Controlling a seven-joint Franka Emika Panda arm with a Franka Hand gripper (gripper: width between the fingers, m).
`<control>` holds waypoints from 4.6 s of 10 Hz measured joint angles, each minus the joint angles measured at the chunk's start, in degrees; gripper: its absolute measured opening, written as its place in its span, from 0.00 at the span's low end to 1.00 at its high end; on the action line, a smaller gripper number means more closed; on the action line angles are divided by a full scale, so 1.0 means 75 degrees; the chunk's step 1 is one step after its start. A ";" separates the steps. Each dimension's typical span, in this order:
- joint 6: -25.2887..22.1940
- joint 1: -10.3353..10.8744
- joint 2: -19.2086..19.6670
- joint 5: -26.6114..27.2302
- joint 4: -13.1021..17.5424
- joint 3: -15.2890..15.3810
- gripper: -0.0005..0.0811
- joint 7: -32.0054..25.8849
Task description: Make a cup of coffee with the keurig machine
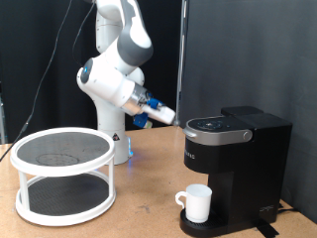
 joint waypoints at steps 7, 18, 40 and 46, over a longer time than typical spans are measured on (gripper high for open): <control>-0.1202 0.0004 -0.1409 -0.0694 0.0820 0.0206 0.91 0.0722; 0.0760 -0.0564 -0.0918 -0.3813 0.2922 0.2419 0.91 0.4375; -0.0285 -0.0809 0.2372 -0.6678 0.5533 0.3448 0.32 0.5936; -0.0285 -0.0801 0.2809 -0.7064 0.5645 0.3516 0.01 0.6146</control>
